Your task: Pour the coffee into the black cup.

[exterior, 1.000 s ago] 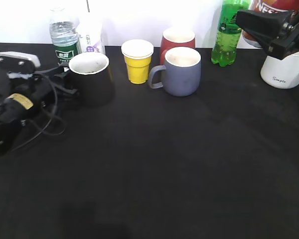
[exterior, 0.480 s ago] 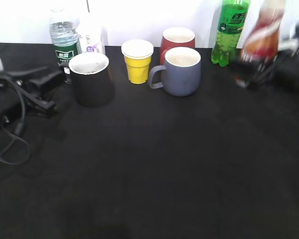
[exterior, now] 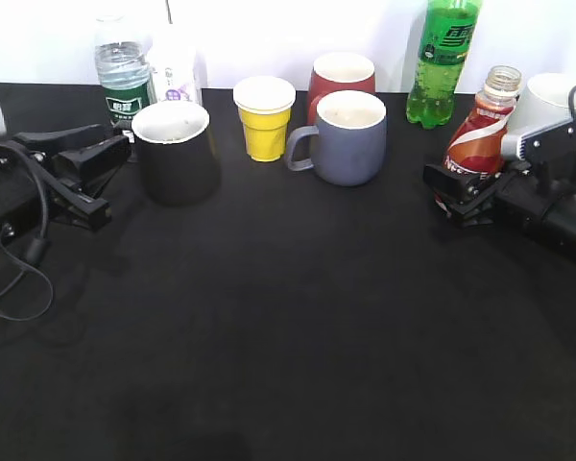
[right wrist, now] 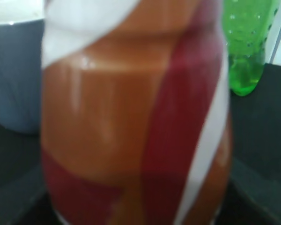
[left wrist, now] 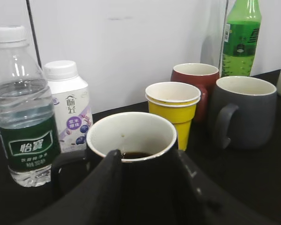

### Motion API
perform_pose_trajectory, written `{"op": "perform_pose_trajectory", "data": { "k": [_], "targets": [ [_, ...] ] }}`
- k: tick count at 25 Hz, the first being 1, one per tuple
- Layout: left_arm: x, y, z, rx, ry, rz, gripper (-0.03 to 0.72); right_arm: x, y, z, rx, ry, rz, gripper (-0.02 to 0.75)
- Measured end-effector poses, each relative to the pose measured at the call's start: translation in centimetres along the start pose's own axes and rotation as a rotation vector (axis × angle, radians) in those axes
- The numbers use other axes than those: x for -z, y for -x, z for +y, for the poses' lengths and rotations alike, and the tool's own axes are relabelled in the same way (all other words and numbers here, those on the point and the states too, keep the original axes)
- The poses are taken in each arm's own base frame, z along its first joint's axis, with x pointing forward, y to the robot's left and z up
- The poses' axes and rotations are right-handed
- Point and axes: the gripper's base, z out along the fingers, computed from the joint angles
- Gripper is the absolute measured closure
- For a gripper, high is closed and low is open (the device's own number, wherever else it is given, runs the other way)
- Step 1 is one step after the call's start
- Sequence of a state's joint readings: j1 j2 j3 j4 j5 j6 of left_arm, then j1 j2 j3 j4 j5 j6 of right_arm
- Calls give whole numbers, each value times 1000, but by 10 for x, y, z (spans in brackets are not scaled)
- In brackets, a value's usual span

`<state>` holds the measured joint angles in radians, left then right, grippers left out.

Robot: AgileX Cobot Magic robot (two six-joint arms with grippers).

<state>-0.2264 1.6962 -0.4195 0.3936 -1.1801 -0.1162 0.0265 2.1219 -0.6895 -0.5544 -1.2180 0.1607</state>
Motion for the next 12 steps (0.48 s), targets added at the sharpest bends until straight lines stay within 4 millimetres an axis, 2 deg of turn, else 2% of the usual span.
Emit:
{"op": "perform_pose_trajectory", "data": {
  "k": [2, 4, 5, 7, 9, 12],
  "targets": [
    [0, 0, 0, 0, 0, 1, 410, 0, 0, 0, -1, 0, -3, 198],
    [0, 0, 0, 0, 0, 1, 410, 2, -7, 1, -10, -3, 39, 99],
    [0, 0, 0, 0, 0, 1, 410, 4, -10, 2, -20, -9, 55, 74],
    [0, -1, 0, 0, 1, 7, 410, 13, -14, 5, -44, -30, 71, 64],
    [0, -2, 0, 0, 2, 23, 410, 33, -11, 8, -48, -111, 94, 63],
    [0, -6, 1, 6, 7, 68, 410, 51, -6, 14, -55, -160, 112, 64]
  ]
}}
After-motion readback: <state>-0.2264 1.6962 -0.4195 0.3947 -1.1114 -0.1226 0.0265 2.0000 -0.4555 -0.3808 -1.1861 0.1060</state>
